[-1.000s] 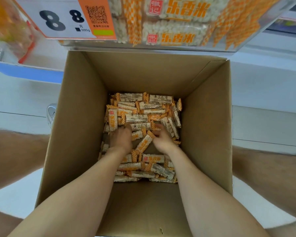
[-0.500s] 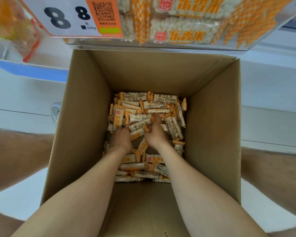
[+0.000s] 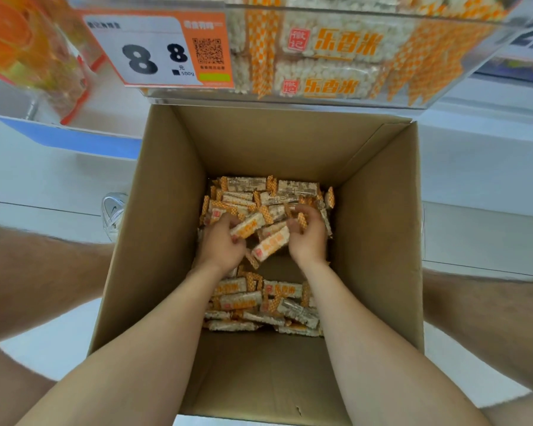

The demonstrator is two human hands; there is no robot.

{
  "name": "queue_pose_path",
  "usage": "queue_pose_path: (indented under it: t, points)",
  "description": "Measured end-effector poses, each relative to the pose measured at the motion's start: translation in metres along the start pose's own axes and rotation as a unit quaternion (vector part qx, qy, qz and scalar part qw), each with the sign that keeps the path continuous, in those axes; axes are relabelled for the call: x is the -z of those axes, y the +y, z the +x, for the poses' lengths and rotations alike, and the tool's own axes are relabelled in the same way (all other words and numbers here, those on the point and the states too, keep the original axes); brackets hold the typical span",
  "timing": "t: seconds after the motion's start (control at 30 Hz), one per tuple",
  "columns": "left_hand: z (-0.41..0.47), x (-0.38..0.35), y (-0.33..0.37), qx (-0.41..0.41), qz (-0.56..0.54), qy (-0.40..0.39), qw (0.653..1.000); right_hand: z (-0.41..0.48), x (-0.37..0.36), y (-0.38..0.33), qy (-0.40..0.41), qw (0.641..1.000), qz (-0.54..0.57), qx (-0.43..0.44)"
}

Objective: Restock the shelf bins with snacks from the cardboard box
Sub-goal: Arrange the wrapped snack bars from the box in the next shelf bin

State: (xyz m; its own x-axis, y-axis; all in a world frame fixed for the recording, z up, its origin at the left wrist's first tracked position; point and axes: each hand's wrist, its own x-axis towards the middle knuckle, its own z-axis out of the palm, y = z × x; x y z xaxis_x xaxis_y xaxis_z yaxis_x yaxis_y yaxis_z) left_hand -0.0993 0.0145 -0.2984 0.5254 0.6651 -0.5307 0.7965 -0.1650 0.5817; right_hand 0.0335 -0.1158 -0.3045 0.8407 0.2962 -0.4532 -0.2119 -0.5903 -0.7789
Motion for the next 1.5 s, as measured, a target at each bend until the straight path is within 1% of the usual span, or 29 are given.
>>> queue_pose_path:
  t: [0.1, 0.17, 0.2, 0.27, 0.37, 0.4, 0.47, 0.53, 0.63, 0.73, 0.83, 0.87, 0.93, 1.0, 1.07, 1.13, 1.23, 1.3, 1.4, 1.5]
  points:
    - [-0.006, 0.012, 0.013, 0.018, -0.049, 0.018, 0.998, -0.002, 0.017, -0.011, 0.059, 0.997, -0.015, 0.047]
    - [-0.008, 0.022, 0.022, 0.036, -0.073, 0.005, 0.997, -0.007, 0.027, -0.023, 0.062, 0.995, -0.015, 0.075]
    - [-0.011, 0.027, 0.028, 0.051, -0.11, -0.015, 0.993, -0.01, 0.033, -0.028, 0.058, 0.994, -0.018, 0.092]
    - [-0.021, 0.036, 0.043, 0.082, -0.209, -0.072, 0.972, -0.017, 0.045, -0.04, 0.044, 0.99, -0.03, 0.127]
    - [-0.039, 0.053, 0.062, 0.11, -0.339, -0.168, 0.919, -0.029, 0.057, -0.055, 0.023, 0.986, -0.023, 0.163]
    - [-0.044, 0.059, 0.067, 0.103, -0.366, -0.197, 0.904, -0.034, 0.06, -0.06, 0.025, 0.985, -0.016, 0.168]
    - [-0.053, 0.067, 0.071, 0.073, -0.385, -0.218, 0.894, -0.044, 0.066, -0.07, 0.036, 0.985, 0.006, 0.171]
    - [-0.06, 0.076, 0.076, 0.042, -0.377, -0.196, 0.904, -0.054, 0.072, -0.08, 0.045, 0.984, 0.026, 0.168]
    - [-0.069, 0.087, 0.084, -0.003, -0.35, -0.16, 0.923, -0.065, 0.079, -0.092, 0.033, 0.986, 0.055, 0.152]
    - [-0.076, 0.098, 0.093, -0.015, -0.33, -0.109, 0.938, -0.075, 0.087, -0.104, 0.024, 0.986, 0.091, 0.136]
    - [-0.084, 0.11, 0.101, -0.043, -0.273, -0.061, 0.959, -0.08, 0.095, -0.113, 0.016, 0.983, 0.112, 0.144]
    - [-0.088, 0.115, 0.104, -0.056, -0.257, -0.057, 0.963, -0.081, 0.096, -0.116, 0.007, 0.982, 0.117, 0.146]
    - [-0.094, 0.124, 0.111, -0.075, -0.248, -0.084, 0.962, -0.084, 0.097, -0.12, -0.021, 0.981, 0.115, 0.153]
    - [-0.101, 0.134, 0.119, -0.091, -0.258, -0.123, 0.954, -0.09, 0.097, -0.126, -0.041, 0.977, 0.106, 0.179]
    - [-0.109, 0.145, 0.126, -0.12, -0.25, -0.132, 0.952, -0.095, 0.097, -0.133, -0.048, 0.971, 0.1, 0.212]
    - [-0.118, 0.157, 0.133, -0.153, -0.228, -0.118, 0.954, -0.1, 0.098, -0.14, -0.048, 0.965, 0.089, 0.242]
    - [-0.134, 0.178, 0.145, -0.217, -0.152, -0.06, 0.962, -0.109, 0.1, -0.153, -0.042, 0.953, 0.054, 0.295]
    - [-0.143, 0.195, 0.155, -0.244, -0.113, -0.037, 0.963, -0.118, 0.104, -0.165, -0.052, 0.938, 0.029, 0.34]
    - [-0.159, 0.228, 0.172, -0.286, -0.081, -0.015, 0.955, -0.135, 0.11, -0.189, -0.075, 0.911, -0.054, 0.402]
    - [-0.173, 0.262, 0.186, -0.342, -0.084, -0.026, 0.935, -0.154, 0.116, -0.221, -0.054, 0.884, -0.106, 0.451]
